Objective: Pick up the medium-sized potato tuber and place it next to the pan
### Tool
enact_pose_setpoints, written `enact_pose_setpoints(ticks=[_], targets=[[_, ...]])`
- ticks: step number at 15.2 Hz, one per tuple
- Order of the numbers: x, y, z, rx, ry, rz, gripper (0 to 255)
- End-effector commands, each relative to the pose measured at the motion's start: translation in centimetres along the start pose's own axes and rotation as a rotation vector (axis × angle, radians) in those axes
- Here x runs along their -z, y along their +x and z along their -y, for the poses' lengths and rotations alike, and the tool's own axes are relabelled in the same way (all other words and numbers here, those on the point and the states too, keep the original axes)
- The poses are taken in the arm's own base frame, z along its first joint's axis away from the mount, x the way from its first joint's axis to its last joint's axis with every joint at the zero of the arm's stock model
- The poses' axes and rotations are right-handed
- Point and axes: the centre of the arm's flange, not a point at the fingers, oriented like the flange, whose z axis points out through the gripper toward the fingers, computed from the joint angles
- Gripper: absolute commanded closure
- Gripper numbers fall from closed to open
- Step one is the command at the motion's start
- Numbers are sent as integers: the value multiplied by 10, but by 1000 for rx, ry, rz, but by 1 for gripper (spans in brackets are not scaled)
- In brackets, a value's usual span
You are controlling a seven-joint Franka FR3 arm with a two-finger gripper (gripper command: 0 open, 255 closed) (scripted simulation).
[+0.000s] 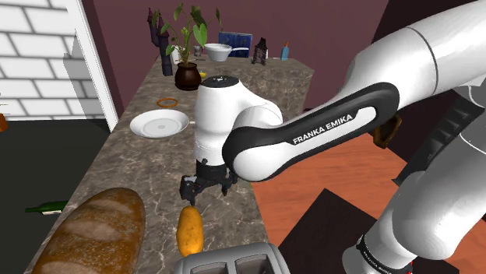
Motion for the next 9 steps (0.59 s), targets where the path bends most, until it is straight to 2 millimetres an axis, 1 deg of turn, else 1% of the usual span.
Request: enact_pose_setpoints(ticks=[1, 4, 9], targets=[[-13, 3, 20, -18, 5, -2, 0], [-32, 8, 51, -40, 11, -5, 0], [-58, 8, 51, -40, 11, -5, 0]])
